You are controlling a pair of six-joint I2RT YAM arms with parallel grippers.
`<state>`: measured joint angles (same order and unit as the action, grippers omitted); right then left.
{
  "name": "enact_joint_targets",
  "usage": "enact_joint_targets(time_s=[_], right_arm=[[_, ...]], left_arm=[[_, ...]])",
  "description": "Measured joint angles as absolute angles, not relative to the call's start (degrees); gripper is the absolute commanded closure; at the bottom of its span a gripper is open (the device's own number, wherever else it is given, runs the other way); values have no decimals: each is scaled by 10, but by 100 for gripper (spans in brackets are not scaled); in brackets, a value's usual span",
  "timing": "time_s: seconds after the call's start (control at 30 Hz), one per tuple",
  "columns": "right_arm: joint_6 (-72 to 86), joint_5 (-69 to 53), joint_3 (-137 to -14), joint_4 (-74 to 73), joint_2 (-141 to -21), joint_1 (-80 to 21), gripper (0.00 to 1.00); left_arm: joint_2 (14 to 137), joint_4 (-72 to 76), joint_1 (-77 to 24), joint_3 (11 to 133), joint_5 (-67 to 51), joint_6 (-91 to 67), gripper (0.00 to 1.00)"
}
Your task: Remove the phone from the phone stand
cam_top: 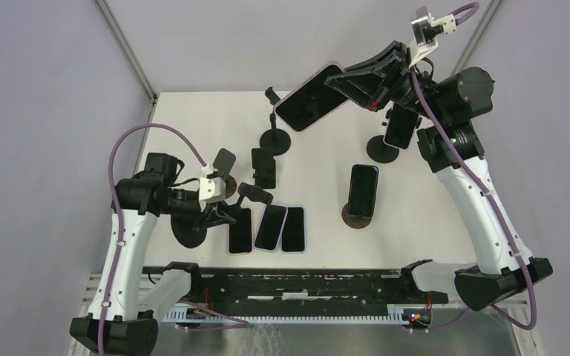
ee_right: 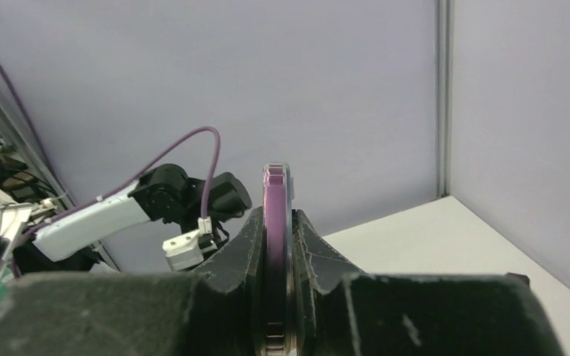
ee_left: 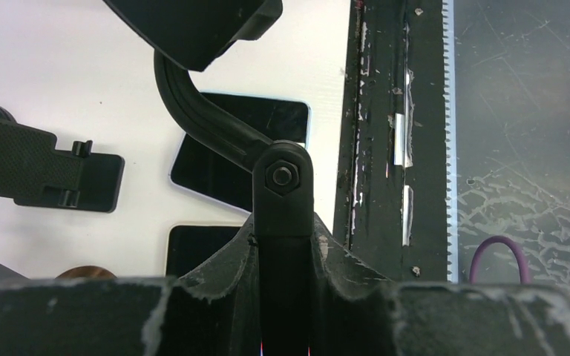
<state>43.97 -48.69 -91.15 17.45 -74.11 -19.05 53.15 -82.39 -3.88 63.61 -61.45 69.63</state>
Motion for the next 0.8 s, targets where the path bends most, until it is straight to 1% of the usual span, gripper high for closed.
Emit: enact_joint_targets(time_s=[0.1,0.23,0.37,0.43,0.53,0.63,0.8], right_arm=[[379,-472,-907,92,-727,-195,100],[296,-427,-810,-6,-713,-210,100],[218,-379,-699,-111,-755,-250,100],[182,-345,-668,-168,-787,-277,100],[135,-297,-660,-242,-835,-324,100],[100,-255,-665,-279,-872,-363,100],[82,-222,-669,-296,-904,-379,100]], left_arm=[[536,-820,-39,646,-616,681,98],[540,-769,-39,671,-620,606,98],[540,-695,-39,687,-626,510,98],[539,-669,-39,691,-630,477,98],[538,-645,-39,698,-631,446,98],[533,-635,-39,700,-631,430,98],[531,-632,-39,700,-631,424,98]])
